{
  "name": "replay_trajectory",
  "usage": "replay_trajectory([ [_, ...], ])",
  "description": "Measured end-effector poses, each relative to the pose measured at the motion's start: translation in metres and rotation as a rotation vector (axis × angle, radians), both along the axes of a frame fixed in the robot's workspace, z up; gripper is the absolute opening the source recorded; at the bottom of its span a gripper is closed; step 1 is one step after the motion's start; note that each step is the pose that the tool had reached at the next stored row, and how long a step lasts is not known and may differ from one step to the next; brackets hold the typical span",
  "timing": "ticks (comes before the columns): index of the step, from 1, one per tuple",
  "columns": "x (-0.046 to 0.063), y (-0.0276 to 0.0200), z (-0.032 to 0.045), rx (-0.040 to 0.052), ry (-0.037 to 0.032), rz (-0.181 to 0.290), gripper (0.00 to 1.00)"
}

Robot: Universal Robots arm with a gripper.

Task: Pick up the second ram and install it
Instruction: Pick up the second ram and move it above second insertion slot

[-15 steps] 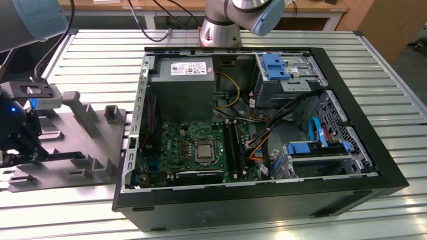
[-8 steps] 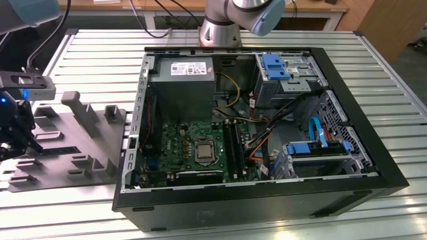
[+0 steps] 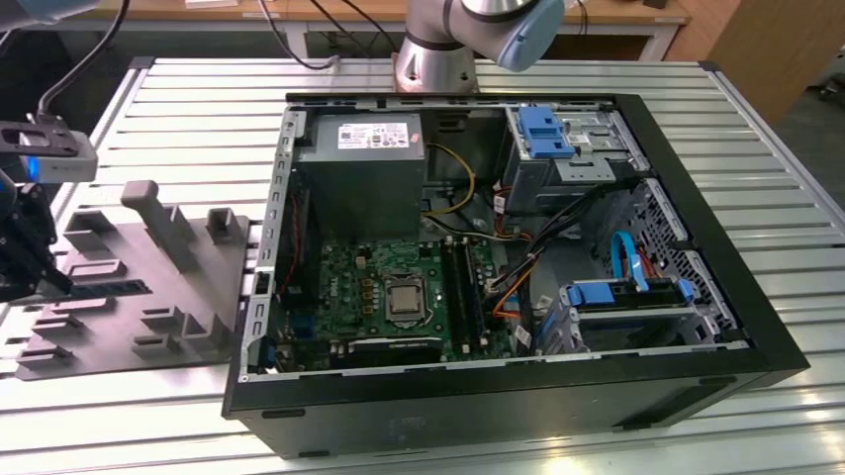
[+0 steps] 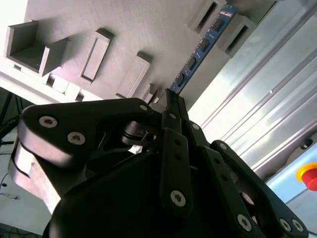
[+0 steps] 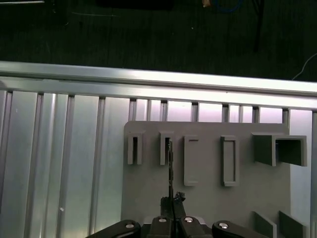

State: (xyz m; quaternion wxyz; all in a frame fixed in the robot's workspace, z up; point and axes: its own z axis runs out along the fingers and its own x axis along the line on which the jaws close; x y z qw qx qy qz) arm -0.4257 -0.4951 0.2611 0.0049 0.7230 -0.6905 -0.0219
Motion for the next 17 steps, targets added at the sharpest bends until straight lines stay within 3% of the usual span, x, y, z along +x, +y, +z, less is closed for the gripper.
replay_trajectory([
  [9,0.000,0.0000,0.0218,0.0000,0.0000,-0.001,0.12],
  [17,0.000,0.0000,0.0366,0.0000,0.0000,-0.001,0.12],
])
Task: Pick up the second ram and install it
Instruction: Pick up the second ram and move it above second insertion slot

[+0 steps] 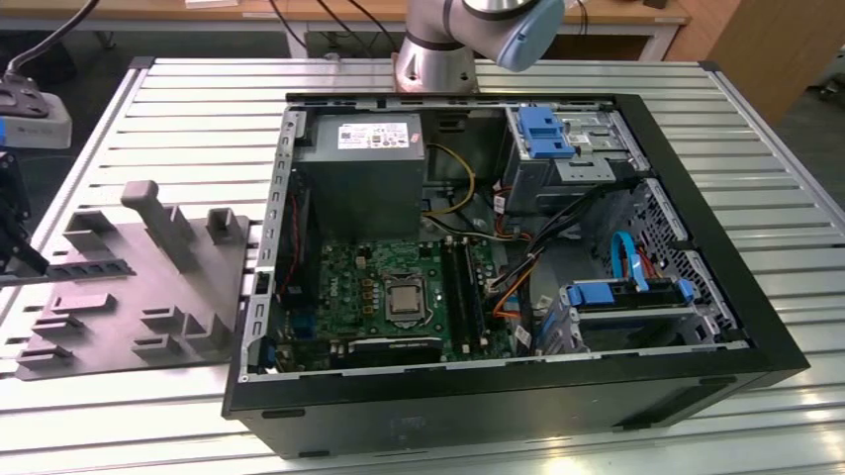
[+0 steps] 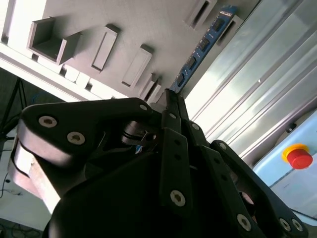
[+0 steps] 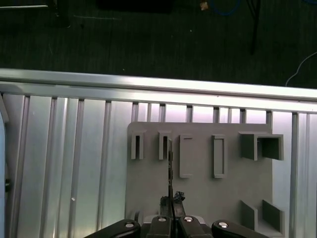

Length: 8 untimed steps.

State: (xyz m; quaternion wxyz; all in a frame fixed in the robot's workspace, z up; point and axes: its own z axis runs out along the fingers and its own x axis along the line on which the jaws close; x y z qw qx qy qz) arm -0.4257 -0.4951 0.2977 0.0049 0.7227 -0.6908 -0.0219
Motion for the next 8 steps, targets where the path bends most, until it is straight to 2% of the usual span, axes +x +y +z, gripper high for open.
replay_trajectory([
  [8,0.000,0.0002,0.0161,0.0001,0.0000,0.000,0.12],
])
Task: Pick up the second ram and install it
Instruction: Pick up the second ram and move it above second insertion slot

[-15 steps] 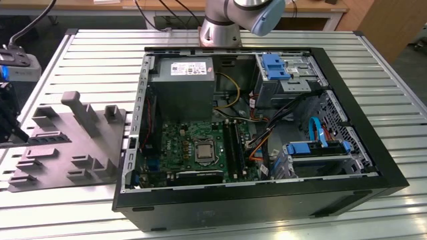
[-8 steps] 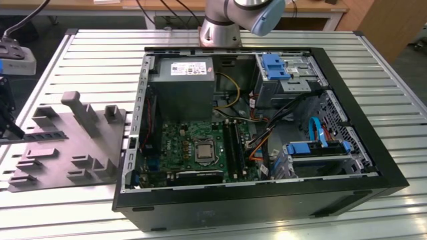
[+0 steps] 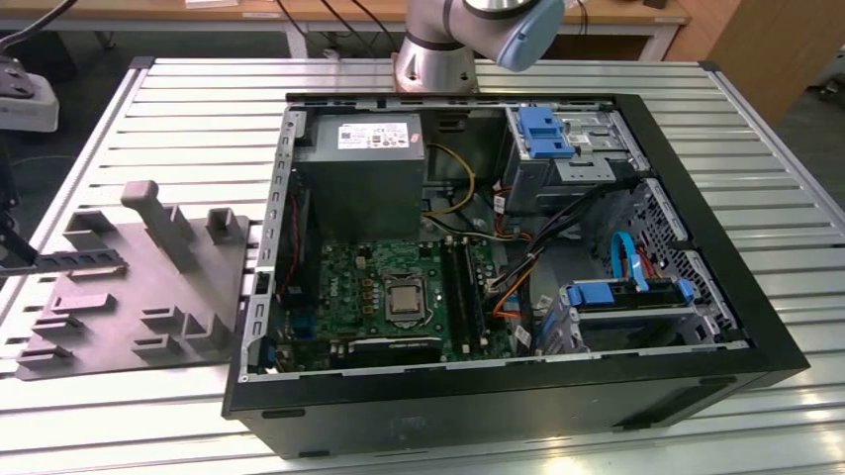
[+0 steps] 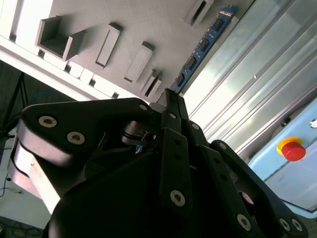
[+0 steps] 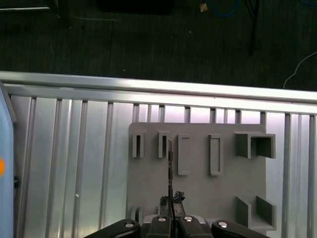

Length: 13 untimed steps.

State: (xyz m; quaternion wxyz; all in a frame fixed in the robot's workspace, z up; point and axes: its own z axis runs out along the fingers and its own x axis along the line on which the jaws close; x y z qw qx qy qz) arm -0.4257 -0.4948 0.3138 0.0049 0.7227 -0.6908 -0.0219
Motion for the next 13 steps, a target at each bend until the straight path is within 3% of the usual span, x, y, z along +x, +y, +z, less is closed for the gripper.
replay_trajectory([
  [13,0.000,0.0007,0.0280,-0.0001,0.0001,0.000,0.12],
])
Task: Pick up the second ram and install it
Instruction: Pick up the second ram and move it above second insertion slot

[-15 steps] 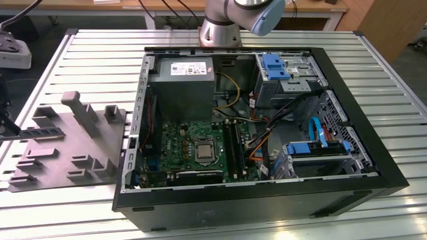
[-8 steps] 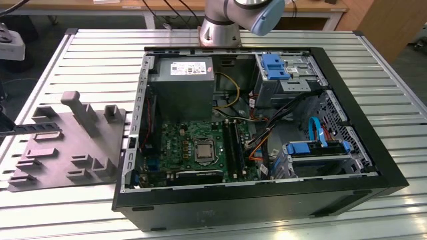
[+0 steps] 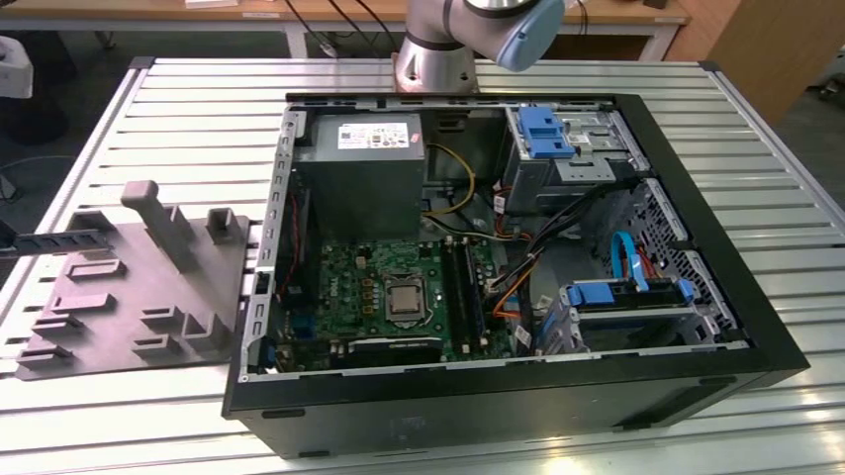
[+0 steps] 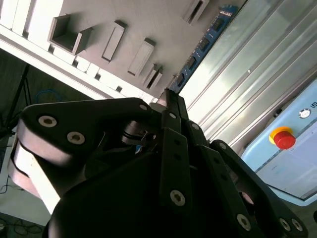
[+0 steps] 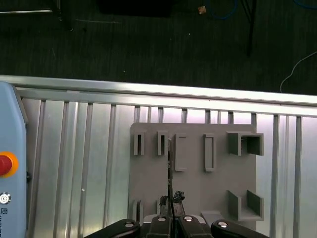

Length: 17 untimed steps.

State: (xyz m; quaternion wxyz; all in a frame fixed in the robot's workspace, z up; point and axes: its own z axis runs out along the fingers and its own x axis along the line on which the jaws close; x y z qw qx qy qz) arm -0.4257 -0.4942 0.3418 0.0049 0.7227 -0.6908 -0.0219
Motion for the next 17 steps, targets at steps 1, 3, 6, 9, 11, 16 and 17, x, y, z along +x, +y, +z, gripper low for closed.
replay_trajectory([
  [1,0.000,0.0000,0.0024,0.0000,-0.0001,0.000,0.12],
  [3,0.000,0.0000,0.0082,0.0001,-0.0001,0.000,0.12],
  [6,0.000,0.0000,0.0170,0.0001,-0.0001,0.000,0.12],
  [9,0.000,0.0000,0.0263,-0.0001,0.0001,0.000,0.12],
  [11,0.000,0.0001,0.0317,0.0001,-0.0001,0.000,0.12],
  [16,0.000,0.0001,0.0448,0.0001,-0.0002,0.000,0.12],
  [17,0.000,0.0002,0.0474,0.0002,-0.0002,0.000,0.12],
])
